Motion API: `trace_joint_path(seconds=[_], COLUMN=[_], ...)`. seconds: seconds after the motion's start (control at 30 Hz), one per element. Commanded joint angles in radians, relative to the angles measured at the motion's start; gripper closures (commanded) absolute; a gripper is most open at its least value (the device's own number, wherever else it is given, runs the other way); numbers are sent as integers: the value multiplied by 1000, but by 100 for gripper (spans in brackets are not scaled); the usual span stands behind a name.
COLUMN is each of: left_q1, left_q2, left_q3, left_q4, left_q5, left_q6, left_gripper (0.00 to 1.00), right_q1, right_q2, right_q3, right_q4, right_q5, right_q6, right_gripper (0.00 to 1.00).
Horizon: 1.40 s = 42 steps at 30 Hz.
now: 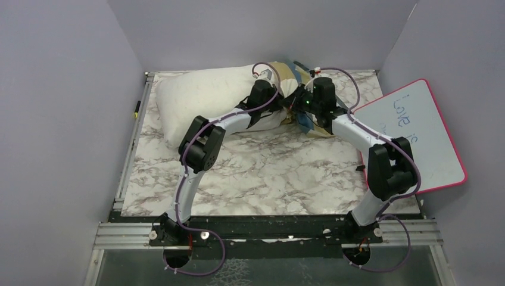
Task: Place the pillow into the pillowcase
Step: Stuff the pillow into the pillowcase.
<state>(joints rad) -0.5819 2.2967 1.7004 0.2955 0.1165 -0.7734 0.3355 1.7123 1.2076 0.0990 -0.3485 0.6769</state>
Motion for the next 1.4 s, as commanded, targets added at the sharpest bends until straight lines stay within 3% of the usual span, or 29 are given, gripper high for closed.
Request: trace_joint_path(seconds=[0.0,0.07,0.17,0.37,0.57,0.7,0.83,1.1,1.23,1.3,1.37], left_q1=[50,55,57,67,70,70,73,67,58,53,53], left_q2=[-126,-227,-330,-382,-392,-422,-427,-416,-375,-361,-353], left_q3=[-36,-100,-136,-123,-117,-103,-92,-235,-214,-212,-194], left_q4=[-232,-313,-454,-590,-610,-567,-545,-330,-346,-320,-274], left_q5=[-24,-86,-192,-233,-269,-332,-264,-49,-35,-23,-3], left_q6=[-108,-129,-169,-210,-241,-242,-206,-199,-187,-192,-183], left_gripper=[90,79,70,62,61,54,39,30,36,54,85], right_q1=[79,79,79,79,79,79,79,79,79,79,77], right_q2=[-56,-20,72,165,124,121,86,46,25,7,-20], right_q3=[-104,-94,-77,-41,-47,-25,-41,-93,-95,-64,-11], right_q4=[-1,-7,60,58,20,0,75,139,114,28,-112], right_q5=[80,77,0,-61,-58,-115,-231,-265,-252,-217,-173], right_q6=[47,16,-5,-25,-72,-87,-30,51,48,32,-6], right_gripper=[100,100,100,97,85,70,67,56,51,48,44])
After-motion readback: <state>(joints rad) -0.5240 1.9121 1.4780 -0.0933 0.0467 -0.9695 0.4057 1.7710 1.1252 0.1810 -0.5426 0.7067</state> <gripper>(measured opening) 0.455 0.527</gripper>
